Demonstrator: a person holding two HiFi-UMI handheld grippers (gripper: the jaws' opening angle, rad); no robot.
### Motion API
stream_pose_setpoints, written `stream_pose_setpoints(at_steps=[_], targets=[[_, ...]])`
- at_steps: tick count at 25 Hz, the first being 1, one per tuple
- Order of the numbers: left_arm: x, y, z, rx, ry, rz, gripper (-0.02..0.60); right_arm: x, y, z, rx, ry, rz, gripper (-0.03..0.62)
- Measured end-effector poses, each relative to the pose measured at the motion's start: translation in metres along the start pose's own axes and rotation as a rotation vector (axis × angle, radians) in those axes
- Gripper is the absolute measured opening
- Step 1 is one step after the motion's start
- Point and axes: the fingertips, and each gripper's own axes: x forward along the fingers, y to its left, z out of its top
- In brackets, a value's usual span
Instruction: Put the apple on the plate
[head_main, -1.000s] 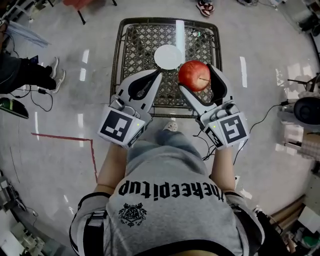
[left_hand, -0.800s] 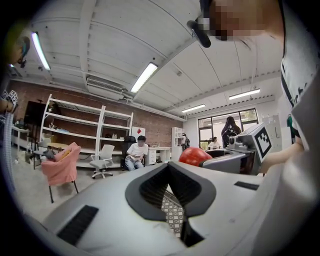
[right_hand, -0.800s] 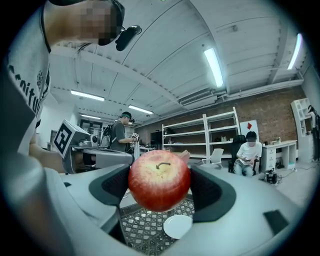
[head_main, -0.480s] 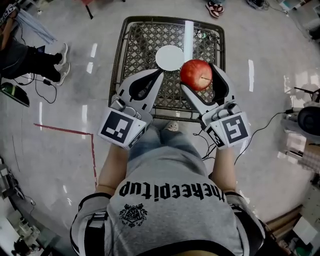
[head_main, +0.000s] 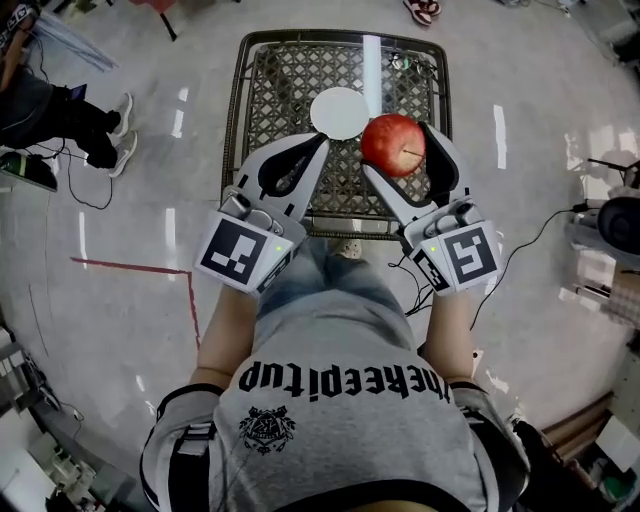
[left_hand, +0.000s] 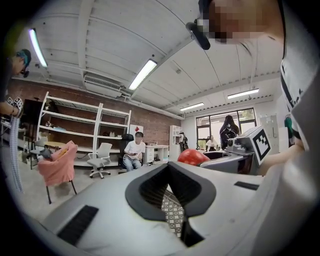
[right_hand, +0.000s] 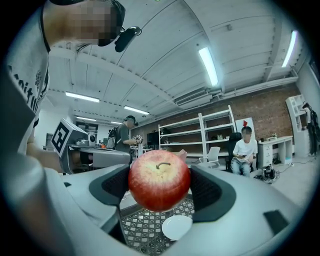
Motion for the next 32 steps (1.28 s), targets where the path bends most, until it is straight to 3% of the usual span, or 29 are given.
stream_pose_setpoints(at_steps=[12, 18, 32], targets=[[0.015, 0.036, 0.006, 0.023, -0.006, -0.086, 0.020, 0.036, -0.003, 0.006, -0.010, 0.014, -0.067, 0.382], [0.019, 0.057, -0.010, 0.007, 0.080, -0.135, 0.020, 0.060, -0.002, 0.000, -0.004, 0.042, -0.106, 0.382], [0.037, 0.097, -0.018, 0.022, 0.090, -0.238, 0.020, 0.102, -0.010, -0.002, 0.013, 0.053, -0.198, 0.382]])
